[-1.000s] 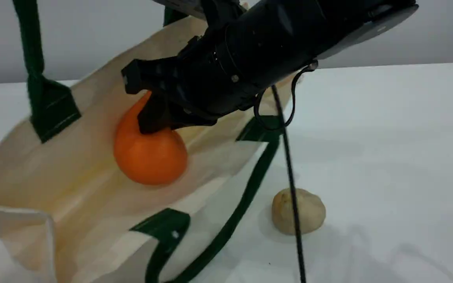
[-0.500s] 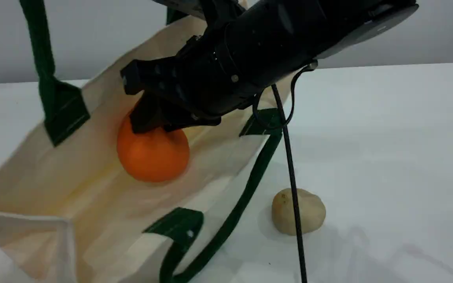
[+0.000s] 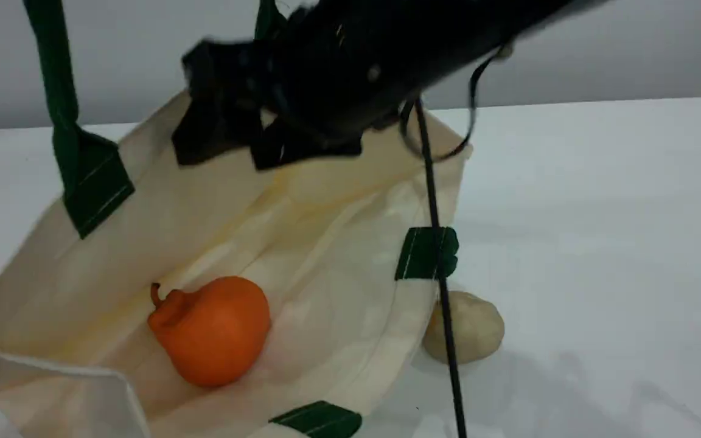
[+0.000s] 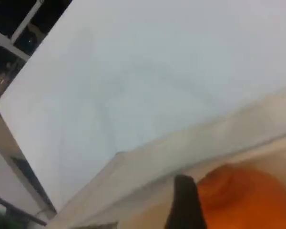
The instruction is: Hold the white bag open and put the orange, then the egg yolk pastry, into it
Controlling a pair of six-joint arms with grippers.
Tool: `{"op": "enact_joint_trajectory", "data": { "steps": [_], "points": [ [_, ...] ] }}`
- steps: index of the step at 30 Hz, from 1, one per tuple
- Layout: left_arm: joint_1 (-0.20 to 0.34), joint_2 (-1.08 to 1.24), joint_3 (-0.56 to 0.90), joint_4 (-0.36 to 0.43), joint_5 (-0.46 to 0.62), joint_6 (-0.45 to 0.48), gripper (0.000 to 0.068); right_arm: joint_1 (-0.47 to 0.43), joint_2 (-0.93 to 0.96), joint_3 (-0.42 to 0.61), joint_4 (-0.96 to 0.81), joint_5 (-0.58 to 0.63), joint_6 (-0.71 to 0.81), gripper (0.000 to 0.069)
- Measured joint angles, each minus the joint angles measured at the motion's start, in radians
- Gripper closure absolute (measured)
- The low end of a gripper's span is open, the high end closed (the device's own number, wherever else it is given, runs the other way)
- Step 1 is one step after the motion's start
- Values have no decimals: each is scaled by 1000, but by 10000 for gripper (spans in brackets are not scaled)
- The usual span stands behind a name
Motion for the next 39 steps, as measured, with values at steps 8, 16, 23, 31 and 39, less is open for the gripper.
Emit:
{"op": "enact_joint_trajectory", "data": {
  "steps": [8,16,23,31,39],
  "points": [
    [0,-3,0,17,2,0,611,-123,-157,39,-447,111,371,222],
    [0,-3,0,19,2,0,611,-273,-180,39,-877,278,761,227],
    [0,-3,0,20,7,0,611,-301,-174,39,-1168,274,999,232],
    [0,-3,0,22,8,0,611,-302,-135,107,-1373,187,1138,232],
    [0,-3,0,22,8,0,611,-301,-123,297,-1278,-22,1124,232]
  ]
}}
